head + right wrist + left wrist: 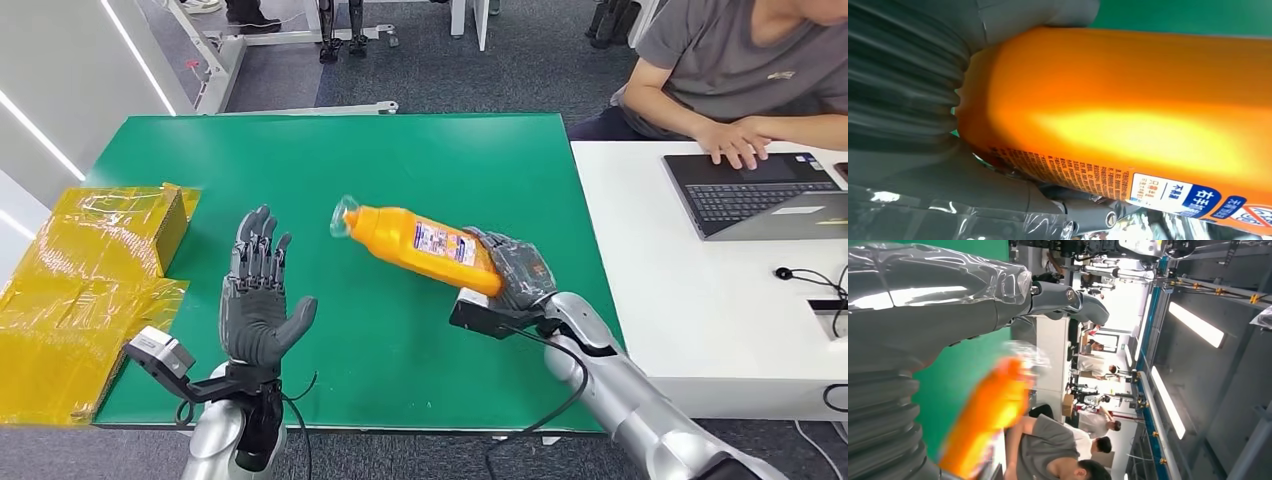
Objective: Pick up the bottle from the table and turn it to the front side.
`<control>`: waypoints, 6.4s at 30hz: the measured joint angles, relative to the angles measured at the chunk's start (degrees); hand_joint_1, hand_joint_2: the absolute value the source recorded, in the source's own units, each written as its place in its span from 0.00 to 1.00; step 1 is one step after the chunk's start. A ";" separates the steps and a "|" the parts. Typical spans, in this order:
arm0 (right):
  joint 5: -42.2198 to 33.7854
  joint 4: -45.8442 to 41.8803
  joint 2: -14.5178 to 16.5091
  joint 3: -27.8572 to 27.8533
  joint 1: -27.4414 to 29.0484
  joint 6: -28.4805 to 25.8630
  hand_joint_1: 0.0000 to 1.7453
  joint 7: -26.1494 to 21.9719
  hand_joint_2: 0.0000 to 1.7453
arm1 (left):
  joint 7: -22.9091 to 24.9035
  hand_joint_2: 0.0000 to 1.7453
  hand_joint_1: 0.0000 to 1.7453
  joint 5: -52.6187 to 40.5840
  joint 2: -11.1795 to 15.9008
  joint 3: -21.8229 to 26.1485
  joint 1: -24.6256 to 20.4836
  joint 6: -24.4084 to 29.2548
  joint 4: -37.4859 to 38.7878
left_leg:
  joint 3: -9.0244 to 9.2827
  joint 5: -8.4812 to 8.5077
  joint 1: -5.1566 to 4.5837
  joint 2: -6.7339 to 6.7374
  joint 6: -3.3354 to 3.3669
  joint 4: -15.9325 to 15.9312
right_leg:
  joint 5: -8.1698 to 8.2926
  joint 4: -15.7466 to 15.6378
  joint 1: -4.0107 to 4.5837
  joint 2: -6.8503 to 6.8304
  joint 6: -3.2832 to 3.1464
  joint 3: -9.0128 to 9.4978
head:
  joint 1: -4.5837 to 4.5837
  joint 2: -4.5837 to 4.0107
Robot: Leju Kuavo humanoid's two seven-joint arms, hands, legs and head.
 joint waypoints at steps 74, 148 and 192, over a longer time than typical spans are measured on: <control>7.04 -11.09 11.56 -4.89 14.47 5.53 1.00 -3.22 1.00 | -0.01 1.00 0.00 -2.74 -0.48 -2.97 -3.10 -3.48 1.64 | -0.04 -0.04 -0.01 -0.03 -0.07 -0.03 | -0.05 -0.01 -0.01 -0.01 0.00 -0.03 | 0.02 0.00; 2.26 -13.45 15.60 -6.93 16.52 -3.65 0.00 -7.84 1.00 | 2.43 1.00 1.00 -1.08 -1.99 0.20 -5.73 1.63 10.87 | -0.05 -0.04 -0.01 0.01 -0.08 -0.04 | -0.06 0.00 0.00 0.03 0.00 -0.05 | 0.02 0.00; -8.72 -31.74 13.98 -8.26 30.05 -9.00 0.00 -12.49 1.00 | 16.69 1.00 1.00 -77.93 32.72 -1.62 -22.70 25.37 35.39 | 0.03 0.12 0.07 0.11 -0.28 -0.07 | 0.01 0.06 0.03 0.14 -0.18 -0.11 | 0.03 0.00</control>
